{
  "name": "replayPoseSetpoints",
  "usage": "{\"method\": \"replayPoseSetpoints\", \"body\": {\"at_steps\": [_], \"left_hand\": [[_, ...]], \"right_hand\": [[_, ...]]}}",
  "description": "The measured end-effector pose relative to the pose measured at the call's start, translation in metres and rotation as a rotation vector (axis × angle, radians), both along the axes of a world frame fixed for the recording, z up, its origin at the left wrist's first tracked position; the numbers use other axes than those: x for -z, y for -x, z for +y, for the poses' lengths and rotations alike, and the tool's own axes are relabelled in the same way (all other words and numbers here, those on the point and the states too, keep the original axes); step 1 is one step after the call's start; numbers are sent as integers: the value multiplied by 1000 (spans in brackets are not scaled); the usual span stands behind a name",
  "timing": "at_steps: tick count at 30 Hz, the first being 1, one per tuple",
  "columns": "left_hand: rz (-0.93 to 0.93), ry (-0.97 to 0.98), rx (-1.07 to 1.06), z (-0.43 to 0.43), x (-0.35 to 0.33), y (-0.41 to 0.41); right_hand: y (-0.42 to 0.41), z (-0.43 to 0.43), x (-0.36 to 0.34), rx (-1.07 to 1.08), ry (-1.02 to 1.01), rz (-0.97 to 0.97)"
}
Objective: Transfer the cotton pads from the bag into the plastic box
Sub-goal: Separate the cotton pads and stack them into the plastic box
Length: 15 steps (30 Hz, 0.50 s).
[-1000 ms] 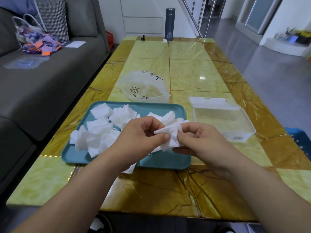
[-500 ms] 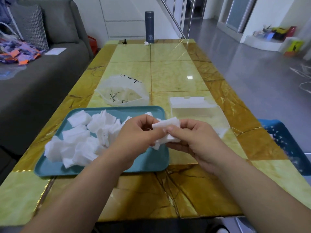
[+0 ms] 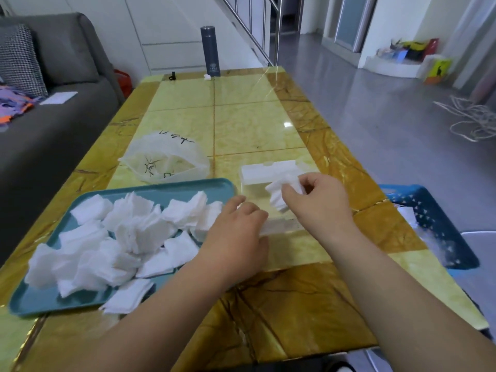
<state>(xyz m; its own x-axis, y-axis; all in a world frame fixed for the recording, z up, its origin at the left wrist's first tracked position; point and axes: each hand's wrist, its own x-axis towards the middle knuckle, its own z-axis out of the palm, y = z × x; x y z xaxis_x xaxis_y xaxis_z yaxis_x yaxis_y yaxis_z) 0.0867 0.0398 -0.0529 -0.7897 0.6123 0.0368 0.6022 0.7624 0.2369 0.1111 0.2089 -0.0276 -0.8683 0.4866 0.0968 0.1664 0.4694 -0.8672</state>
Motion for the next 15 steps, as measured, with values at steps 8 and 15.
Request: {"method": "replayPoseSetpoints", "body": {"at_steps": [8,15], "left_hand": [[61,-163,1,-21,-9,-18],[-16,-139,109,-32,1,-20]], "right_hand": [[18,-16,13,12,-350,-228],[27,-38,13,-142,-347,-240]]}}
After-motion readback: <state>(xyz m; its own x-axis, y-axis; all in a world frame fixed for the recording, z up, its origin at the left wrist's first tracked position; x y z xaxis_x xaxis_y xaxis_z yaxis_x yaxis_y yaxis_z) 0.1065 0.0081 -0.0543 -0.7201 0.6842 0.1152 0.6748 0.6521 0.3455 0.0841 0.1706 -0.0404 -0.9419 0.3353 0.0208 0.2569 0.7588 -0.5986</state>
